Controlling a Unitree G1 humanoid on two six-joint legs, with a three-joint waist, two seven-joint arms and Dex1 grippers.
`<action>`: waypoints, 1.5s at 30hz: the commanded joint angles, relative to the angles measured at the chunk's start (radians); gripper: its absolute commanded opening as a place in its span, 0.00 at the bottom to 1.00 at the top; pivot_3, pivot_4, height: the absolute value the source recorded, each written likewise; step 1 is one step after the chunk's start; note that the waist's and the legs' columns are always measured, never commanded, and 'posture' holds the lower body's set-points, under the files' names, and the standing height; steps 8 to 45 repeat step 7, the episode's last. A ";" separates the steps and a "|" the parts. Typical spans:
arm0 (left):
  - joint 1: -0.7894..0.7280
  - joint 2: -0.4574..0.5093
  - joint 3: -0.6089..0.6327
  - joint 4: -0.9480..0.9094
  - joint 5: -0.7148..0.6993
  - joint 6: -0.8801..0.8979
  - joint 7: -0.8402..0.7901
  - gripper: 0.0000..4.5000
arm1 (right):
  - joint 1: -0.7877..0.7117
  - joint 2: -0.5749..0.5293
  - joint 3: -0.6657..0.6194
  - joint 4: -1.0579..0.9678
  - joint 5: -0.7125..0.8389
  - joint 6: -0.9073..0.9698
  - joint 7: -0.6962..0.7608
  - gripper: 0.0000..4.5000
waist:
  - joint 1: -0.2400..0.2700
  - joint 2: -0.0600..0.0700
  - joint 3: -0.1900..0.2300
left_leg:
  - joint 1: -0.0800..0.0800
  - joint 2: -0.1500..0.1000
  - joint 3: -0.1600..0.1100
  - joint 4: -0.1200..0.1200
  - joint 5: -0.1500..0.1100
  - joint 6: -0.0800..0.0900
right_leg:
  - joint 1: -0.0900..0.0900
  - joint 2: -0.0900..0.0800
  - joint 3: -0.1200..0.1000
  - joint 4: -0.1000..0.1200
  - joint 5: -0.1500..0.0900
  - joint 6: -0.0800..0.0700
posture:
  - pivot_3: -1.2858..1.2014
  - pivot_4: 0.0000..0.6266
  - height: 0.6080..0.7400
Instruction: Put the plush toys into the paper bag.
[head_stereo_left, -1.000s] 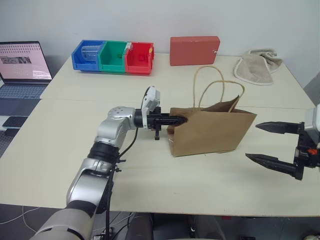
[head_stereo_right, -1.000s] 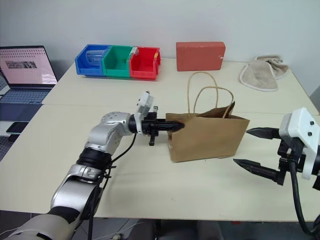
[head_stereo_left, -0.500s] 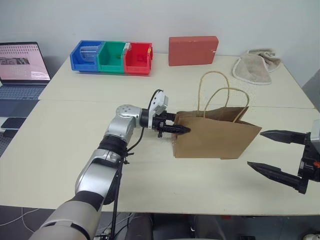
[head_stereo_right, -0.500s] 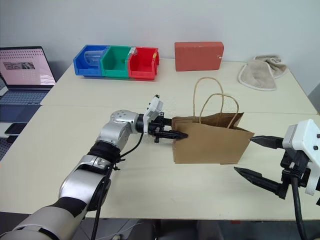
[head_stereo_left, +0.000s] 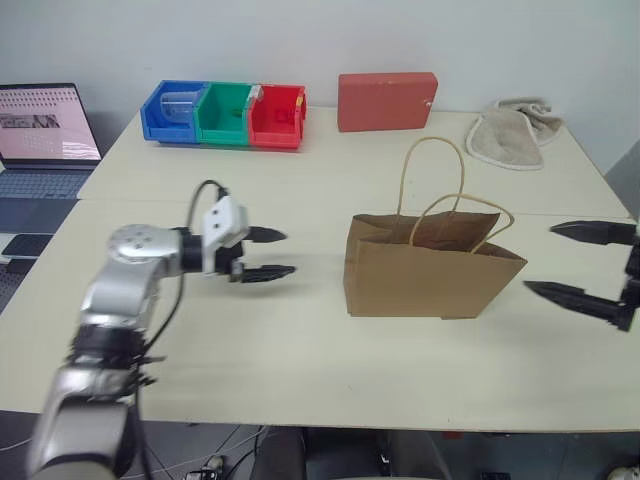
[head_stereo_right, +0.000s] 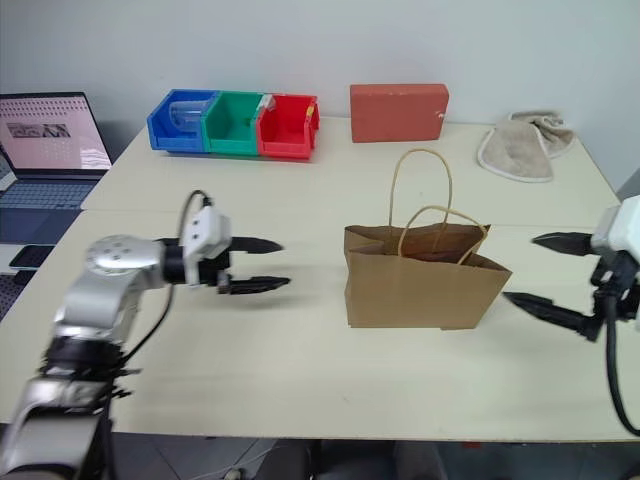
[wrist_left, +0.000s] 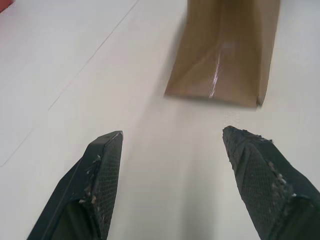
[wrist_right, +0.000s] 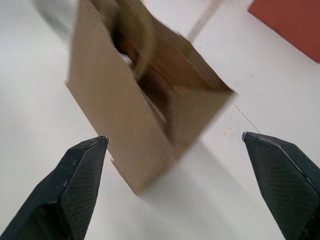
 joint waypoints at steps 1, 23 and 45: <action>0.034 0.063 0.108 -0.115 -0.063 0.076 0.042 0.76 | -0.027 -0.051 -0.003 0.137 -0.079 -0.116 0.129 1.00 | 0.002 0.000 0.000 | 0.000 0.000 0.000 0.000 0.000 0.000 | 0.000 0.000 0.000 0.000 0.000 0.000 | 0.52 0.24 1.00; 0.116 0.132 0.187 -0.189 -0.122 0.157 0.058 0.76 | -0.089 -0.088 0.061 0.260 -0.126 -0.190 0.225 1.00 | -0.004 0.000 0.000 | 0.001 0.001 0.001 0.000 0.000 0.000 | 0.000 0.000 0.000 0.000 -0.002 -0.003 | 0.52 0.24 1.00; 0.116 0.132 0.187 -0.189 -0.122 0.157 0.058 0.76 | -0.089 -0.088 0.061 0.260 -0.126 -0.190 0.225 1.00 | -0.004 0.000 0.000 | 0.001 0.001 0.001 0.000 0.000 0.000 | 0.000 0.000 0.000 0.000 -0.002 -0.003 | 0.52 0.24 1.00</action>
